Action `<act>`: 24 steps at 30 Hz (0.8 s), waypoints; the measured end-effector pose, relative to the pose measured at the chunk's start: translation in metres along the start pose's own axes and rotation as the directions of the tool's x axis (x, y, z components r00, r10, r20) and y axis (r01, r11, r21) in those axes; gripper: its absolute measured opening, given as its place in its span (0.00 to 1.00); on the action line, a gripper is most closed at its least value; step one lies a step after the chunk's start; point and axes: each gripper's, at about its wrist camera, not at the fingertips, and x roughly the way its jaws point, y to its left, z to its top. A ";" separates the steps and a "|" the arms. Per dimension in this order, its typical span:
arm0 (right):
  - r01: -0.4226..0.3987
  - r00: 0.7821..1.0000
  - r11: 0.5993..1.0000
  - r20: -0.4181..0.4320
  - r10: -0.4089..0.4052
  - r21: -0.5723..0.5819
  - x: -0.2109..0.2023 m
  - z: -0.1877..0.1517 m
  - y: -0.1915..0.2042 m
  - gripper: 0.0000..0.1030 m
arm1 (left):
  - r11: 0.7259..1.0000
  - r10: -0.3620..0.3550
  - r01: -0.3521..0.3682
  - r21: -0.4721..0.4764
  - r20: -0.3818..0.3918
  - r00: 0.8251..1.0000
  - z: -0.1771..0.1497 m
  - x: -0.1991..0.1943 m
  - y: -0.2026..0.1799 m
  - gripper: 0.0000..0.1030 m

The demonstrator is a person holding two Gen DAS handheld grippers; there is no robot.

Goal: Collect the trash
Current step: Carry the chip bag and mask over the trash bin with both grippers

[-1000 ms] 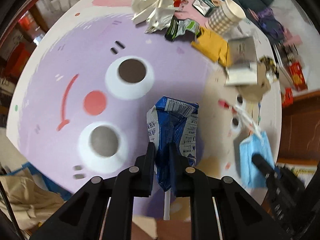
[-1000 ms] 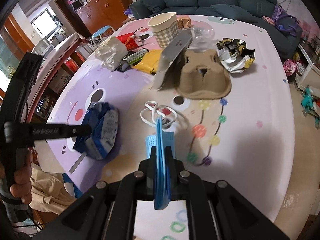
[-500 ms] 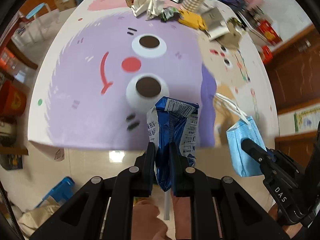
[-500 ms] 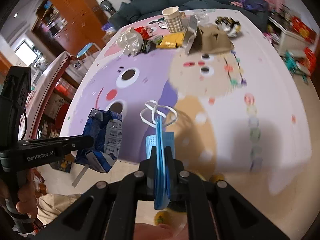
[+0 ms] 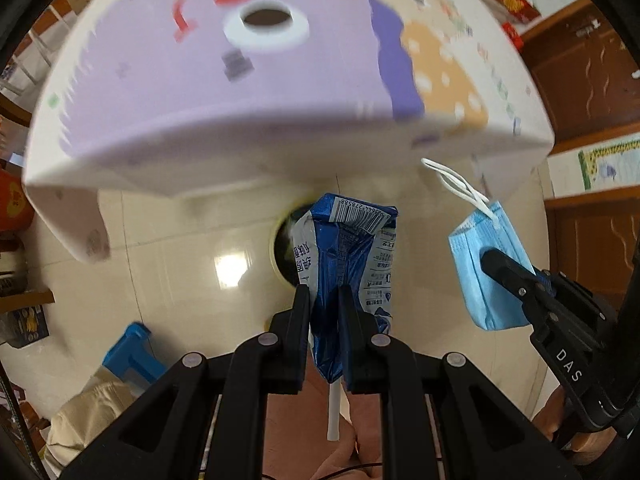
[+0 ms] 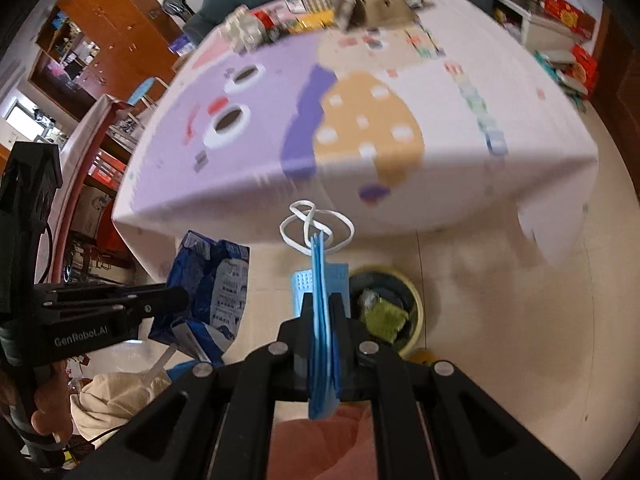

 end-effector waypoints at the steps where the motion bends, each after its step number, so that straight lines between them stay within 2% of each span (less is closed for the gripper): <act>1: 0.001 1.000 1.000 -0.015 -0.001 0.009 0.006 -0.005 -0.004 0.06 | 1.000 -0.001 0.001 -0.001 -0.020 1.000 -0.003 0.011 -0.002 0.11; 7: -0.001 0.991 0.996 -0.132 0.013 0.085 0.065 -0.031 -0.034 0.06 | 1.000 0.012 -0.015 -0.026 -0.123 0.992 -0.007 0.088 -0.012 0.11; 13: 0.011 0.974 0.994 -0.227 0.013 0.106 0.143 -0.044 -0.060 0.06 | 0.996 0.039 -0.055 -0.077 -0.192 0.981 0.006 0.170 -0.006 0.11; 20: 0.013 0.964 0.994 -0.265 0.017 0.111 0.218 -0.046 -0.079 0.09 | 0.991 0.043 -0.066 -0.114 -0.192 0.981 0.027 0.241 -0.001 0.13; 24: 0.019 0.957 0.991 -0.289 0.021 0.133 0.248 -0.048 -0.091 0.11 | 0.988 0.053 -0.081 -0.133 -0.201 0.978 0.031 0.267 0.006 0.19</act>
